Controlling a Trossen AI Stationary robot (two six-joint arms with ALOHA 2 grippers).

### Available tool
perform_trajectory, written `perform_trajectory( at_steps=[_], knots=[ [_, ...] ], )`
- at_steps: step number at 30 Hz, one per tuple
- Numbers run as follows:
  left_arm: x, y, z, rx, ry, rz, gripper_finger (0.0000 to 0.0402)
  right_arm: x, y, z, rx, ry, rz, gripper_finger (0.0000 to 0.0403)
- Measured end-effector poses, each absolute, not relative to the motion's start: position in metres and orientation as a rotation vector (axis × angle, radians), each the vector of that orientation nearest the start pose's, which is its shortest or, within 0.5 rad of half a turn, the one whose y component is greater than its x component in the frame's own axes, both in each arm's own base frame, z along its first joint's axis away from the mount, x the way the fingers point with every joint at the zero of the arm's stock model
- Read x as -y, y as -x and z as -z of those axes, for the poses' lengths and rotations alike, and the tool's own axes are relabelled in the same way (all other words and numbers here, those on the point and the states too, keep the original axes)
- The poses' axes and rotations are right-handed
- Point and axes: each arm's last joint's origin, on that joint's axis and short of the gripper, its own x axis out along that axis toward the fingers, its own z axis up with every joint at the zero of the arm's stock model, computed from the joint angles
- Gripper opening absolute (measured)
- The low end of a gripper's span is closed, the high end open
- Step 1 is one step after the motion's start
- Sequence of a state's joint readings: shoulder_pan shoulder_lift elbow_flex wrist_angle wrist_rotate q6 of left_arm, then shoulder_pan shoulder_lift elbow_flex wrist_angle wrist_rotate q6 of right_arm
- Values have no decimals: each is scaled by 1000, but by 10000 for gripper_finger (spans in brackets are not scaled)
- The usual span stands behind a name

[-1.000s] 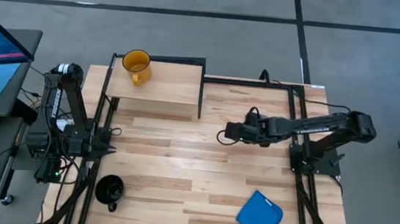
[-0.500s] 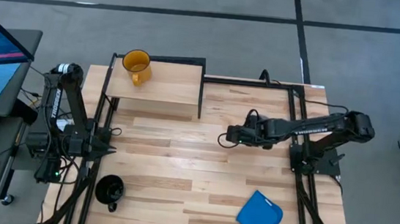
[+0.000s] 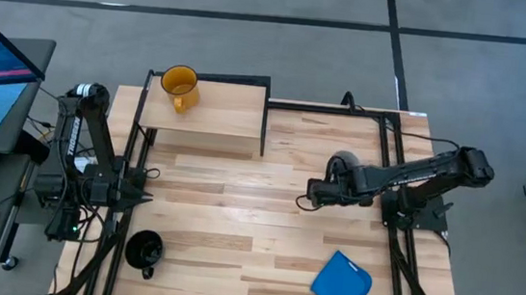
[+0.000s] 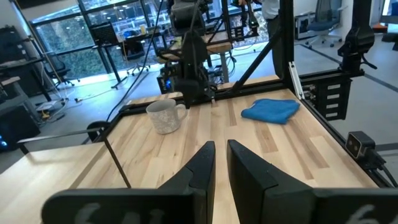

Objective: Stack small to large cups/mugs on shelf
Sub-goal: Put the gray mug on the shelf

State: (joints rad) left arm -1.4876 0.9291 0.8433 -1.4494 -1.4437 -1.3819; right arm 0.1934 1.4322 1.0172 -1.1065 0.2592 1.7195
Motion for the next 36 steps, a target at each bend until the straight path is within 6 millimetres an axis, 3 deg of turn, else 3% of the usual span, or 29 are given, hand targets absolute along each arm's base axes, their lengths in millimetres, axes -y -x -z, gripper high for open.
perform_trajectory(
  at_steps=[7, 18, 22, 27, 36],
  knots=[
    [111, -38, -282, -132, -149, -69, 32, -45, -225, -240, -999, -1026, 1315, 201],
    [111, -38, -282, -135, -173, -67, 32, -41, -241, -240, -896, -1138, 1230, 201],
    [111, -38, -282, -138, -173, -66, 32, -36, -244, -241, -893, -1073, 1182, 201],
    [111, -38, -282, -139, -173, -66, 32, -31, -248, -236, -966, -960, 1124, 201],
    [111, -38, -282, -144, -174, -66, 32, -33, -260, -218, -1043, -931, 1130, 201]
  ],
)
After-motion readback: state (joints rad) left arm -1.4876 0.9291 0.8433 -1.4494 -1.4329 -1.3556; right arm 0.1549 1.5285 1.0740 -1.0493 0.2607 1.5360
